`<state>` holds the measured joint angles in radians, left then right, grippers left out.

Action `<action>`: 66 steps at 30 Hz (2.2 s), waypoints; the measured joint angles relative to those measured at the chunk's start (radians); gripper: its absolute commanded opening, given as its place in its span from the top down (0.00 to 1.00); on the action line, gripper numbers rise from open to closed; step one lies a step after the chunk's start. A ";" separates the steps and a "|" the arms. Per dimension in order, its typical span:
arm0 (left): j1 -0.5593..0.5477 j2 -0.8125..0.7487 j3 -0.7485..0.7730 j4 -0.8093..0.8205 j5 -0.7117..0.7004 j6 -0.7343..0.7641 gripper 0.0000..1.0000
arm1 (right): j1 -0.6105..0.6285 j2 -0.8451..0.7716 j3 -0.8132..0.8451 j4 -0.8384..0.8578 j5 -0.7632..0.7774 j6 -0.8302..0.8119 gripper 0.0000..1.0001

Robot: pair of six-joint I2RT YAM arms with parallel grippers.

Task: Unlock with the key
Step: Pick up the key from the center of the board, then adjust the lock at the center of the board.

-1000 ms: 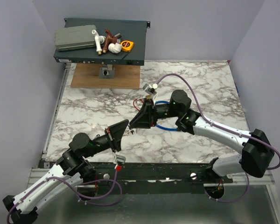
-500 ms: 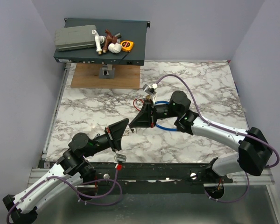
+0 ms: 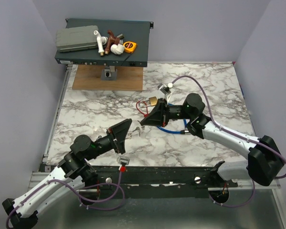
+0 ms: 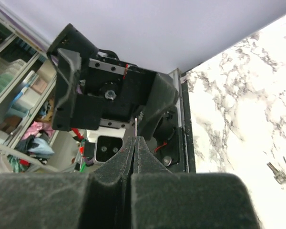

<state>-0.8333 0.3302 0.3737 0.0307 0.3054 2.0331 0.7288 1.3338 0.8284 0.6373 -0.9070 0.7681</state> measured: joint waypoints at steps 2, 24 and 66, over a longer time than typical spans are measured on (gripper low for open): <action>0.000 0.011 0.018 -0.016 -0.026 -0.028 0.01 | -0.025 -0.025 -0.024 -0.005 0.002 0.002 0.99; 0.230 1.085 0.858 -0.829 0.060 -1.028 0.02 | -0.070 -0.397 0.010 -0.703 0.517 -0.365 0.99; 0.281 1.870 1.508 -1.250 0.152 -0.036 0.26 | -0.450 -0.288 -0.057 -0.663 0.447 -0.344 0.99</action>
<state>-0.5522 2.2002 1.8816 -1.2194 0.4572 1.9972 0.2790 1.0462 0.7715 -0.0254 -0.4599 0.4240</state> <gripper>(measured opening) 0.741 0.010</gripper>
